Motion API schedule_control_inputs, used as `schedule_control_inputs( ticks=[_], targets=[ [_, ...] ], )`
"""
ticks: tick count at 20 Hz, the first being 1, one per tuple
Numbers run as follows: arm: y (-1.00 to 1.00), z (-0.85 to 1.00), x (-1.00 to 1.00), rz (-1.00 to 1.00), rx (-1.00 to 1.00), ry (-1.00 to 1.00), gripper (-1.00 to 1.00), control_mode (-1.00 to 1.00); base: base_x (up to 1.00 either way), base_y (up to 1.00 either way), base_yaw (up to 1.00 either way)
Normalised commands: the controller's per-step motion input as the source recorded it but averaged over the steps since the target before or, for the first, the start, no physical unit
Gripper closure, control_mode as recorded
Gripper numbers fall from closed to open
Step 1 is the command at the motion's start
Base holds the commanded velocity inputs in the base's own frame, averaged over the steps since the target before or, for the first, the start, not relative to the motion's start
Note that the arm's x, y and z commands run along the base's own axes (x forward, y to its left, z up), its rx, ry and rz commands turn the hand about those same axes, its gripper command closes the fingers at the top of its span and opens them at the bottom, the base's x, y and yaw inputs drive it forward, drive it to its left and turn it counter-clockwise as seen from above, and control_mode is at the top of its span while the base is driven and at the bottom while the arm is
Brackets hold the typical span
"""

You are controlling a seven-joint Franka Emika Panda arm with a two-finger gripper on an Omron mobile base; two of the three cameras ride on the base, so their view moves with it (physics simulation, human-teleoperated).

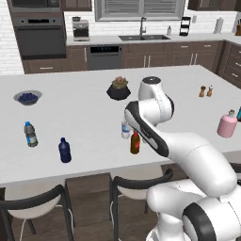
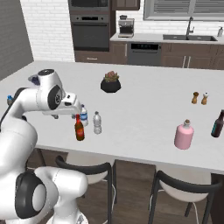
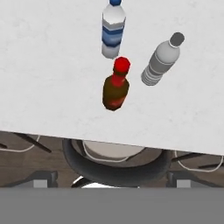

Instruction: Move the plastic bottles in the middle to the plastics group, and the glass bottles in the middle to the glass group.

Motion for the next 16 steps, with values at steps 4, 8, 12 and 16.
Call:
schedule_control_inputs(
  ticks=[4, 8, 12, 16],
  targets=[
    [-0.13, 0.0, 0.0, 0.0, 0.1, -0.1, -1.0, -1.0, 0.0, 0.0, 0.0],
    [-0.04, 0.01, 0.21, 0.0, 0.04, -0.04, -1.0, -1.0, 0.0, 0.0, 0.0],
    [-0.01, 0.0, 0.63, 0.02, 0.0, 0.0, -1.0, -1.0, 0.0, 0.0, 0.0],
    [0.0, 0.0, 0.62, 0.04, 0.0, 0.0, -1.0, -1.0, 0.0, 0.0, 0.0]
  ],
)
